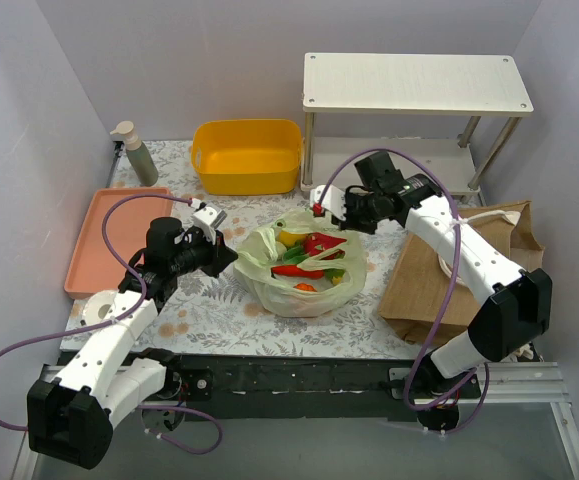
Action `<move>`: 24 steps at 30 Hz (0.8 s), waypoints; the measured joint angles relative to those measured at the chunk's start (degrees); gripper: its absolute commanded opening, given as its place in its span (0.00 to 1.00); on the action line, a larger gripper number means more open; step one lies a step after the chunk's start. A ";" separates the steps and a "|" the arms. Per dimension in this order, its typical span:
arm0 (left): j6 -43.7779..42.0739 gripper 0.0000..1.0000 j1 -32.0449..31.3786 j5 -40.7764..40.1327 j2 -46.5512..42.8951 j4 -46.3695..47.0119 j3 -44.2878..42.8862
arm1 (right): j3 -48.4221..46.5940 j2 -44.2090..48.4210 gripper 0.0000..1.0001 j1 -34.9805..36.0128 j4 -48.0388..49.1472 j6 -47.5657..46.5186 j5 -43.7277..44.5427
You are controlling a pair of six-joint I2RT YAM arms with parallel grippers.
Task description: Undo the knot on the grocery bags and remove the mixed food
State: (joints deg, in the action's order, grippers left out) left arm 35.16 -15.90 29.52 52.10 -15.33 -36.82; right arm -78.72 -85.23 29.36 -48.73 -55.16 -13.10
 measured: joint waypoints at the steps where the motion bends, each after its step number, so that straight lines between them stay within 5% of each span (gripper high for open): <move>1: 0.00 0.00 0.31 0.59 0.68 0.24 -0.02 | -2.86 -1.07 0.17 2.12 -0.50 -0.85 -0.66; 9: 0.48 0.00 0.68 2.67 3.04 0.79 -1.31 | -10.69 -7.87 0.18 13.84 0.31 -4.22 -5.35; 17: 4.17 0.00 0.70 -0.44 3.06 0.76 -1.73 | -9.22 -16.13 0.32 13.55 2.01 -9.33 -4.33; 24: 7.17 0.00 0.85 -0.46 3.74 0.15 -2.38 | -7.98 -19.34 0.33 13.49 4.59 -12.63 -3.52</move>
State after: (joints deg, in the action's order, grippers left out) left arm 42.33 -15.05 29.06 55.83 -15.18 -39.20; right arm -86.70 -104.57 42.85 -44.14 -67.79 -16.62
